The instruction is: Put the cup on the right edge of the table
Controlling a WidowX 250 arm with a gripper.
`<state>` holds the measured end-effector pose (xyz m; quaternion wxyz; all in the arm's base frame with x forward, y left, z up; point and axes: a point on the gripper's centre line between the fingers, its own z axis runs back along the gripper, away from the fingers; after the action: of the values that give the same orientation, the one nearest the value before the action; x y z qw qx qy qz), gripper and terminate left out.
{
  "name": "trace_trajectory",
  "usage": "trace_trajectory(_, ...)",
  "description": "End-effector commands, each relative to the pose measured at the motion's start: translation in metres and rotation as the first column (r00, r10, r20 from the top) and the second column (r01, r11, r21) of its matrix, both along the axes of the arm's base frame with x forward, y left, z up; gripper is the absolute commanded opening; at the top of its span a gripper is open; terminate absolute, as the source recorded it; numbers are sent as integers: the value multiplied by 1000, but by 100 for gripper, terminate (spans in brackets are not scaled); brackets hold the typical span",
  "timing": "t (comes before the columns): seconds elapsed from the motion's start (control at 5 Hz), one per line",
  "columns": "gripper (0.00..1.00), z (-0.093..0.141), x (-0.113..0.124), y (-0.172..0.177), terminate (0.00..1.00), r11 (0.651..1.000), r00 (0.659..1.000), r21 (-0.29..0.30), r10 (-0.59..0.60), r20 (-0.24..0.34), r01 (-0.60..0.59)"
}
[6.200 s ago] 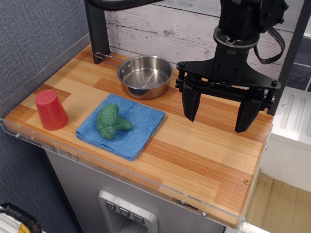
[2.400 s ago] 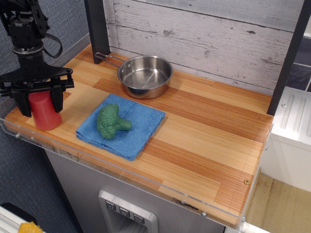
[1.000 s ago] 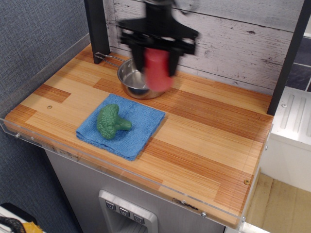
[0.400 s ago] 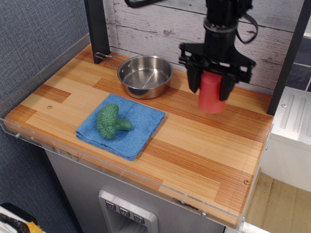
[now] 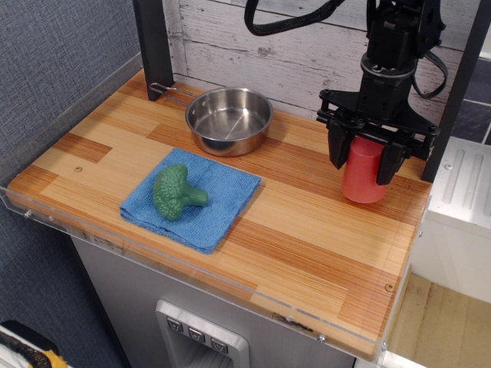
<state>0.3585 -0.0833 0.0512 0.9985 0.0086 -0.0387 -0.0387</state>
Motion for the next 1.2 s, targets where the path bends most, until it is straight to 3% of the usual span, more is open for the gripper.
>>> trace_trajectory(0.0,100,5,-17,-6,0,1000,999,7,-20,26,20)
trace_trajectory(0.4,100,10,-20,-9,0,1000,1000,22,-22,19,21)
trace_trajectory(0.6,100,23,-25,-9,0,1000,999,30,-11,48,9)
trace_trajectory(1.0,100,64,-33,-5,0,1000,989,-26,21,144,-18)
